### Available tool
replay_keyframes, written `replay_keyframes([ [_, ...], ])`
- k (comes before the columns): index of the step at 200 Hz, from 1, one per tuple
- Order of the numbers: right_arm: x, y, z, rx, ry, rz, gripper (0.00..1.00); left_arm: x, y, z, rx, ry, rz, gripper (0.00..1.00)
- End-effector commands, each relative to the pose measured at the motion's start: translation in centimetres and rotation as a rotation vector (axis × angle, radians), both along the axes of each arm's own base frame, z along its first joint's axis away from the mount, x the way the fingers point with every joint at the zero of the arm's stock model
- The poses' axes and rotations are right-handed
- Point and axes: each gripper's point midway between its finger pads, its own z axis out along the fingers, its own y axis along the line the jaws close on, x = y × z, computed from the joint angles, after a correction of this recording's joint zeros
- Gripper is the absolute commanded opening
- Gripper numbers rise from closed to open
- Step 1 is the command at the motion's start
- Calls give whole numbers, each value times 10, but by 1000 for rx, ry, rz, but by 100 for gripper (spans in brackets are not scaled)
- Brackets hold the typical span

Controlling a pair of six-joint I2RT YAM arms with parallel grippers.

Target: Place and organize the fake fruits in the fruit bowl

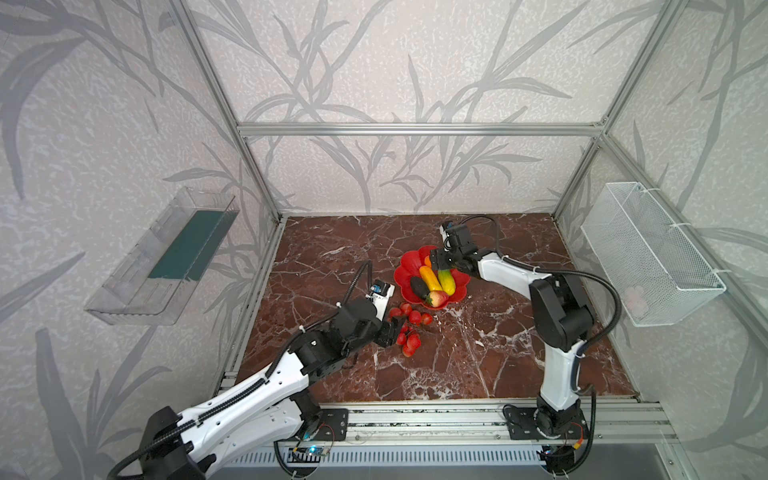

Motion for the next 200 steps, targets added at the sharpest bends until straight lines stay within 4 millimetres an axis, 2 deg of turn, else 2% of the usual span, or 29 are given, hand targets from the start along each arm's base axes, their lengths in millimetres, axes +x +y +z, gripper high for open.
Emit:
replay_keyframes([
  [1,-20,-12,52,105,-99,-28,90,-1,-28,13,55,-94,-108,65],
  [2,-21,-13,48,103,-91,-29,90,-1,-30,12,62,-96,-113,65],
  [4,-25,-15,58,113,-109,-29,91,-2,-32,11,74,-100,-121,65],
  [7,-29,-17,62,121,-116,-30,92,-2,-36,9,91,-105,-134,64],
  [17,-46,-22,64,137,-113,-27,93,-6,-48,2,147,-116,-182,63],
  [45,-89,-38,57,161,-83,-19,97,-16,-77,-25,280,-95,-302,58],
  [79,-124,-54,54,155,-63,-13,98,-19,-90,-52,373,-83,-347,54],
  [109,-135,-65,60,132,-77,-23,99,-15,-92,-67,405,-87,-338,54],
  [158,-142,-69,62,144,-77,-29,100,-6,-94,-94,475,-63,-318,50],
  [200,-143,-71,64,143,-83,-31,100,1,-89,-109,543,-38,-266,37],
])
